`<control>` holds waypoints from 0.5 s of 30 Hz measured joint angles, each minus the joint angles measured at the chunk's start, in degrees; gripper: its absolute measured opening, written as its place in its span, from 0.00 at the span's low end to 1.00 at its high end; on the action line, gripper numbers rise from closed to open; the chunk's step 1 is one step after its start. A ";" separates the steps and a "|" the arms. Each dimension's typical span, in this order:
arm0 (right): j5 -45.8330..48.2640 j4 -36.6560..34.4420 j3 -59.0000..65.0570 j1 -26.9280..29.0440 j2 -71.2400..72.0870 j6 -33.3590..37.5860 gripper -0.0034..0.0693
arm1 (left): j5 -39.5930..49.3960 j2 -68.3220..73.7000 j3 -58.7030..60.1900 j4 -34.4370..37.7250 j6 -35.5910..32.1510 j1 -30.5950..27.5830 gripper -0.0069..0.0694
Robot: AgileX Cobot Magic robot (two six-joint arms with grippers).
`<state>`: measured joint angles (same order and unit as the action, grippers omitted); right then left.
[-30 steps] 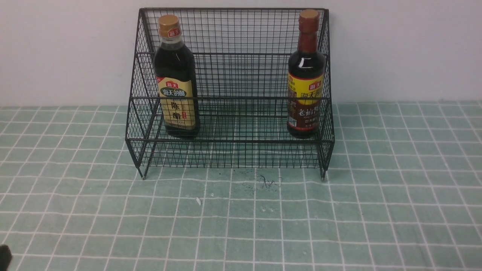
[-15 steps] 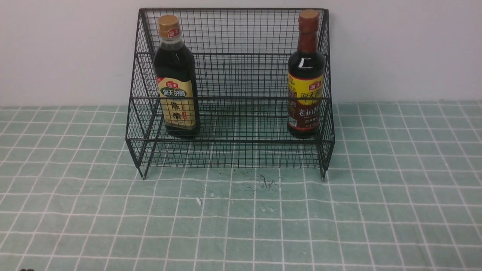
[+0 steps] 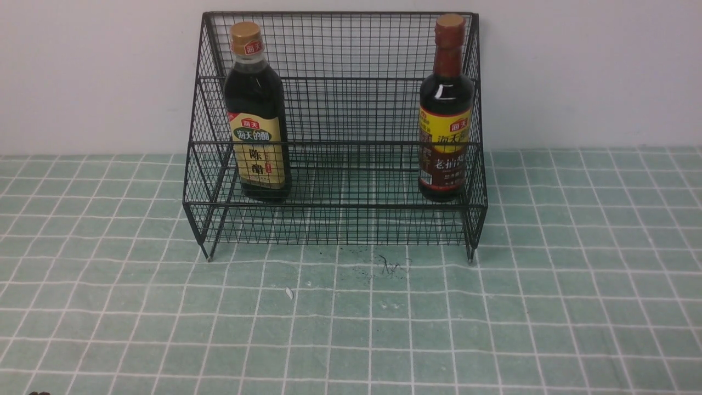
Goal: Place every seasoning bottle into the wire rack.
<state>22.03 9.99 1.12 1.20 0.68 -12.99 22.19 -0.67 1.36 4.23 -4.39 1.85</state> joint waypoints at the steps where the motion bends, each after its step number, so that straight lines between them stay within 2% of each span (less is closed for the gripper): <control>1: 0.00 0.00 0.00 0.00 0.00 0.00 0.03 | 0.00 0.00 0.00 0.00 0.00 0.00 0.08; 15: 0.00 0.00 0.00 0.00 0.00 -1.16 0.03 | 0.00 0.00 0.00 0.00 0.00 0.00 0.08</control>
<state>22.03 9.99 1.12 1.20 0.68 -14.15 22.19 -0.67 1.36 4.23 -4.39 1.85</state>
